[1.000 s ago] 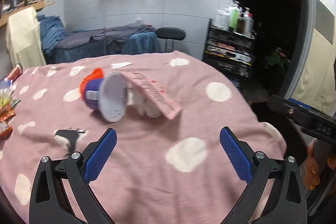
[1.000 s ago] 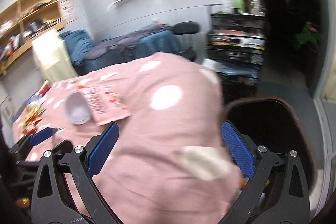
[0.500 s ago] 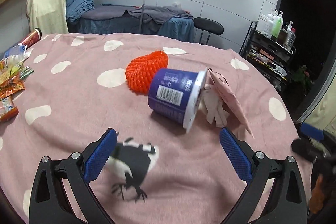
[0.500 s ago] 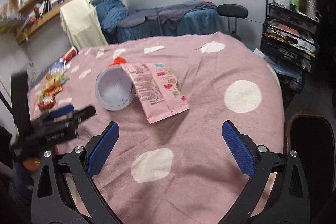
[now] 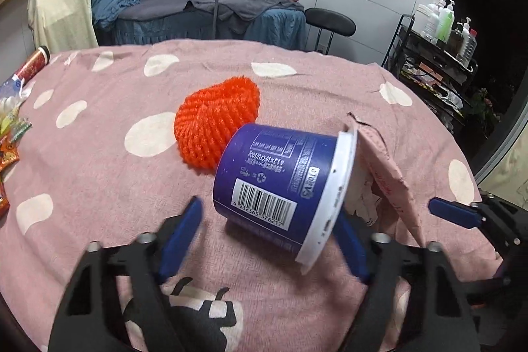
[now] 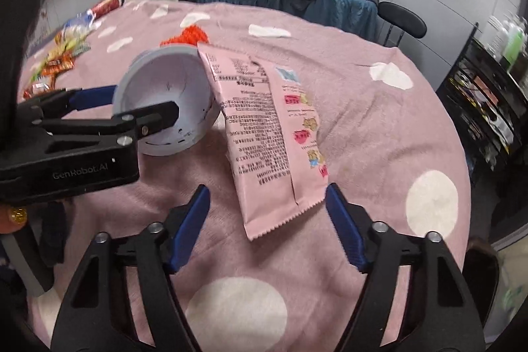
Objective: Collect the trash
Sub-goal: 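Grasp the purple-and-white tub with left tool while right tool grasps pink snack bag, then carry the pink snack bag with the right tool into the bin and release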
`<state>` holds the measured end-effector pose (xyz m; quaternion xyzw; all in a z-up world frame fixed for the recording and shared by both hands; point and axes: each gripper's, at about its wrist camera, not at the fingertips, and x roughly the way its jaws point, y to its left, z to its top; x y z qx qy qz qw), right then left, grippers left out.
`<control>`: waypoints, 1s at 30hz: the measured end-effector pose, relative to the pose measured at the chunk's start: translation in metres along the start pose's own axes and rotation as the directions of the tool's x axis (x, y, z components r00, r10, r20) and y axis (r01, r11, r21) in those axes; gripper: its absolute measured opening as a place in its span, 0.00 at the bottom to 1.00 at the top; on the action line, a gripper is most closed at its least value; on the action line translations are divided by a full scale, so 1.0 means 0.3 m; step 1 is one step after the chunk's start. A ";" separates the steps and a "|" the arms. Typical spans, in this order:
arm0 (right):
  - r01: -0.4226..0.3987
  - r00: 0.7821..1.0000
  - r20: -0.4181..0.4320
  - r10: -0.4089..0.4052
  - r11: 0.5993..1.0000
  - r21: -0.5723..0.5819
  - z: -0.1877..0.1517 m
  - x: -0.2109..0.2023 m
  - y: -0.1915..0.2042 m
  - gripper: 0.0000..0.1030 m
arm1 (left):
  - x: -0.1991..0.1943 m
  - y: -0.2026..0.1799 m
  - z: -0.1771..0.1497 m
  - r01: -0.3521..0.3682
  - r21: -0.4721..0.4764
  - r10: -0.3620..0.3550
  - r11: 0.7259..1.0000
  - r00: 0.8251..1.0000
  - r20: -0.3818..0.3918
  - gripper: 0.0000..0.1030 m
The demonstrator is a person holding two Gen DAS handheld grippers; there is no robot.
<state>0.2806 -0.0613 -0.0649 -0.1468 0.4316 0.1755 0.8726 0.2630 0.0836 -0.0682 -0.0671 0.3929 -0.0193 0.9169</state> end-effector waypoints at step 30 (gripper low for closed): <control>-0.110 0.959 0.279 0.041 0.966 0.236 -0.176 -0.321 -0.197 0.03 | -0.307 -0.065 -0.111 0.072 -0.025 -0.065 0.997 0.975 0.214 0.26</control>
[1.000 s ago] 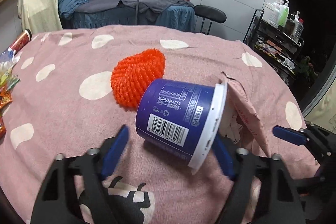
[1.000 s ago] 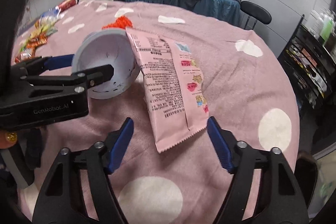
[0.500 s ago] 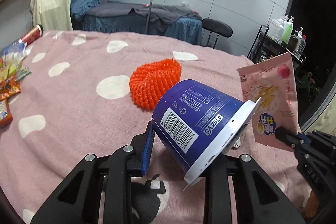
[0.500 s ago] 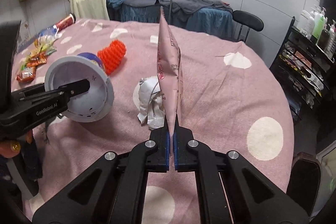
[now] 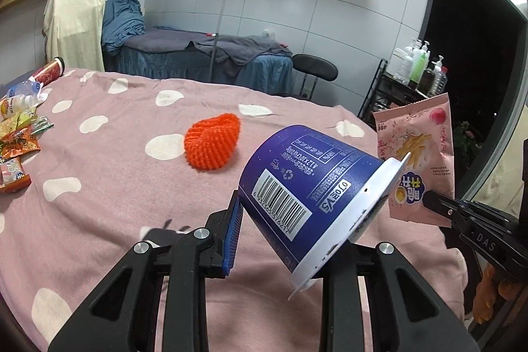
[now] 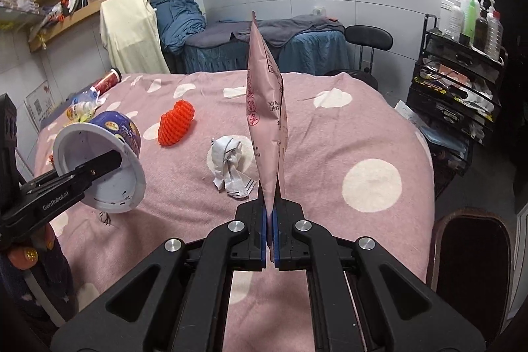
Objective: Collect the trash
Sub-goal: 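Carry the pink snack bag with the right tool into the bin and release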
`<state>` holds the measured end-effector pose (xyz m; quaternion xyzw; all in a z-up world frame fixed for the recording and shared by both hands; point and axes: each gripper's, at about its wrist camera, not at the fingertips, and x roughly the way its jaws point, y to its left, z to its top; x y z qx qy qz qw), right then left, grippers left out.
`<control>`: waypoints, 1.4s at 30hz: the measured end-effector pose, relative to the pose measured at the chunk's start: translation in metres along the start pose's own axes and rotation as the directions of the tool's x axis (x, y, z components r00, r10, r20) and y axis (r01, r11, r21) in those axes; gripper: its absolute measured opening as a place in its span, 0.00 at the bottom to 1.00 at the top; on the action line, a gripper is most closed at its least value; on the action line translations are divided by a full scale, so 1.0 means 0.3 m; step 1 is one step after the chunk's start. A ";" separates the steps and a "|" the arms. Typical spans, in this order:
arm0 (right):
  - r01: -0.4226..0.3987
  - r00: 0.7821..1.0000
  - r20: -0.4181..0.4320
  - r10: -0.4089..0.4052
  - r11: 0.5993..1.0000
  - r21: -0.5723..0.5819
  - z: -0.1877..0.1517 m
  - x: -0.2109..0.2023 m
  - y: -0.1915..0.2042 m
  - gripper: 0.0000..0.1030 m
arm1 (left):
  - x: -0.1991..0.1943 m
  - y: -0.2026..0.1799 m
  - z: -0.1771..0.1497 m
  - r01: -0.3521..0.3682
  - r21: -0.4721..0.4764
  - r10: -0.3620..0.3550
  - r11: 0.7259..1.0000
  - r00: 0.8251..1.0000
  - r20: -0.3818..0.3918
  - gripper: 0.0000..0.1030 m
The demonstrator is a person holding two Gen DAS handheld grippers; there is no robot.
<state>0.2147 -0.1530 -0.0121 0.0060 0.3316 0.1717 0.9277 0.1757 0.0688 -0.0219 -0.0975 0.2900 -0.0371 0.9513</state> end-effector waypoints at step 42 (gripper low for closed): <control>0.349 0.936 -0.106 -0.337 0.837 0.421 -0.370 -0.225 -0.722 0.04 | 0.028 -0.556 -0.129 0.303 0.219 -0.286 0.927 0.952 -0.104 0.26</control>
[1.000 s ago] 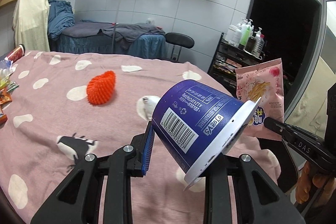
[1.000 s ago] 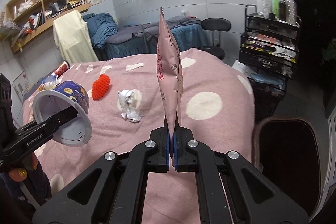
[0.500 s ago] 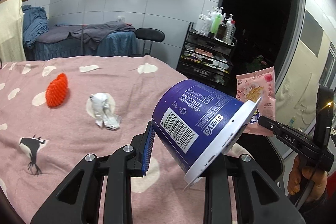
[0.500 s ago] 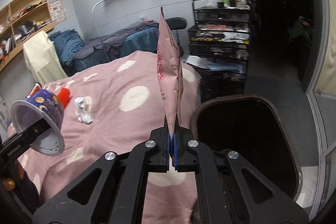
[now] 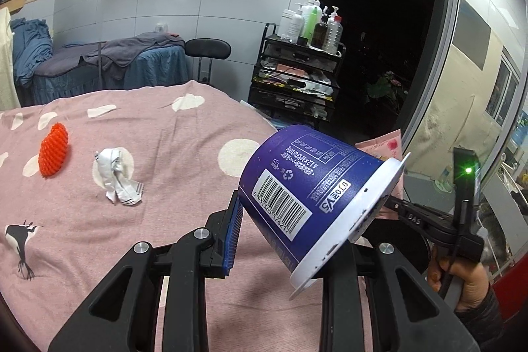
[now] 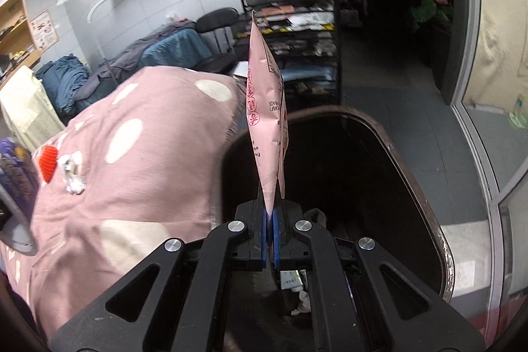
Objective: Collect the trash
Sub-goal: 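Carry the pink snack bag with the right tool into the bin and release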
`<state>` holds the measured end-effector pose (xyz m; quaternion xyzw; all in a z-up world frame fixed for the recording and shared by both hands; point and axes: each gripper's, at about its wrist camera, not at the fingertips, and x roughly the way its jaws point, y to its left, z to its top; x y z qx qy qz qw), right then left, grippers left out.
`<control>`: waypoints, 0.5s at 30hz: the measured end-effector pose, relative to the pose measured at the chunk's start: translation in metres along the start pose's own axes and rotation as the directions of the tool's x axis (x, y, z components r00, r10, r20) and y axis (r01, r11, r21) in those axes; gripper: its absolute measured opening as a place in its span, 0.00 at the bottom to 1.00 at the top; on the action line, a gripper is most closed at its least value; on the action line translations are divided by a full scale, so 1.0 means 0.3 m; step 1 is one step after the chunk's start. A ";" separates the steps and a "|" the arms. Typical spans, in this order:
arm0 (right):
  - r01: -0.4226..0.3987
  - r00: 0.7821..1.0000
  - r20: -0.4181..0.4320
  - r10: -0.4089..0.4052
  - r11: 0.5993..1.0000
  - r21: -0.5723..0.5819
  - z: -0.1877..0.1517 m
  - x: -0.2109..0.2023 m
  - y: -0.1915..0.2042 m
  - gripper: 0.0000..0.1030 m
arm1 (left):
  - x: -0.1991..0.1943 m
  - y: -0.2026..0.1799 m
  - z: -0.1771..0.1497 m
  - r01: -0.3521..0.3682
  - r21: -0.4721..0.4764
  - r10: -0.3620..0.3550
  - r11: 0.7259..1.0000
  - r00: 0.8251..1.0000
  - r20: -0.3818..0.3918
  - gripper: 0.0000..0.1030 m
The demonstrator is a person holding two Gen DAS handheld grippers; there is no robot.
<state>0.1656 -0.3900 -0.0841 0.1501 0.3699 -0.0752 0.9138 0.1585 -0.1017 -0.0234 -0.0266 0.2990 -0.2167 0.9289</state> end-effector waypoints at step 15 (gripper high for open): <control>0.079 0.996 -0.061 -0.072 0.990 0.113 -0.079 0.077 -0.098 0.72 | 0.054 -0.075 -0.001 0.050 0.022 -0.049 0.999 0.998 -0.039 0.26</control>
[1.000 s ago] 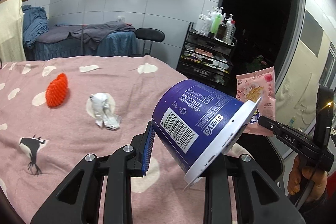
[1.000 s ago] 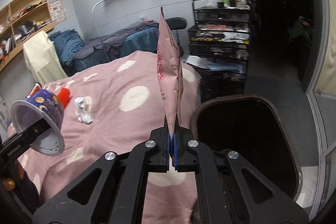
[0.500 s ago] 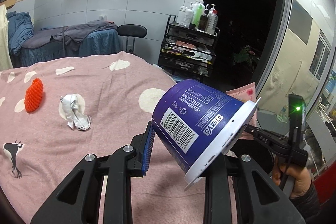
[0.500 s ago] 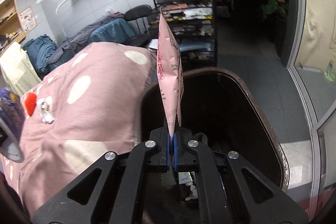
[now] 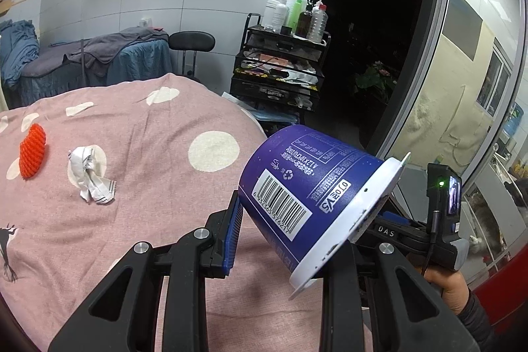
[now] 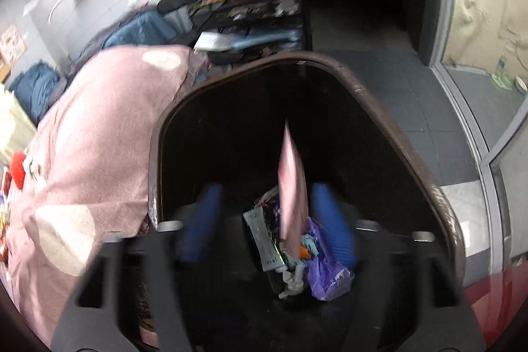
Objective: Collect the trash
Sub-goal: 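Carry the pink snack bag with the right tool into the bin and release, then lower the purple-and-white tub into the bin and open the left tool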
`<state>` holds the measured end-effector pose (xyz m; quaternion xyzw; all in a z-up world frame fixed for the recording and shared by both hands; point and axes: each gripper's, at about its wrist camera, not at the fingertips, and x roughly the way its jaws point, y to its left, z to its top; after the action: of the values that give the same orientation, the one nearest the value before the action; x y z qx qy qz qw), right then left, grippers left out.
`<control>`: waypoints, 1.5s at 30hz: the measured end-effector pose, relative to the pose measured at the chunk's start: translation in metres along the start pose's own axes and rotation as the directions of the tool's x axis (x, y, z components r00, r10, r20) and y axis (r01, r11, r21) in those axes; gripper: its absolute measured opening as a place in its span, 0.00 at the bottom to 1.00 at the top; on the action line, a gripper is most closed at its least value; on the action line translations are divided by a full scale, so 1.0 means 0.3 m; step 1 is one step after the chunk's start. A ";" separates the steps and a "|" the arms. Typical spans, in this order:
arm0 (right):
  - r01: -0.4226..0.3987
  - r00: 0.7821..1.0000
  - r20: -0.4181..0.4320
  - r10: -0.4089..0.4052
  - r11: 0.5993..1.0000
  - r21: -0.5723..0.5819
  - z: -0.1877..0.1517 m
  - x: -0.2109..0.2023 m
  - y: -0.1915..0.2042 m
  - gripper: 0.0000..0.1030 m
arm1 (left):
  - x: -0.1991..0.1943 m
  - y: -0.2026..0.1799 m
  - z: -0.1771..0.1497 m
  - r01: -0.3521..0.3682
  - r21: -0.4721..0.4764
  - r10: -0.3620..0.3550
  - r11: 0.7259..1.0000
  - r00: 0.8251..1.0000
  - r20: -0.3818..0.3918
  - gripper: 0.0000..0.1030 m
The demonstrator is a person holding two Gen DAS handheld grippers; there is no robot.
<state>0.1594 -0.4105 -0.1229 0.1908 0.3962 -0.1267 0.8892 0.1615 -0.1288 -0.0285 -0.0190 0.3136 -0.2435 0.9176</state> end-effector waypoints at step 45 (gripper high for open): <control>0.097 0.943 0.291 -0.164 0.968 0.229 0.027 -0.324 -0.261 0.91 | 0.483 -0.415 0.041 0.161 0.223 -0.064 0.961 0.919 -0.389 0.31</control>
<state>0.0717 -0.4770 -0.0635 0.2355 0.2488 -0.2553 0.9042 0.2138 -0.3064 -0.0773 0.1260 0.4494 -0.3330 0.8193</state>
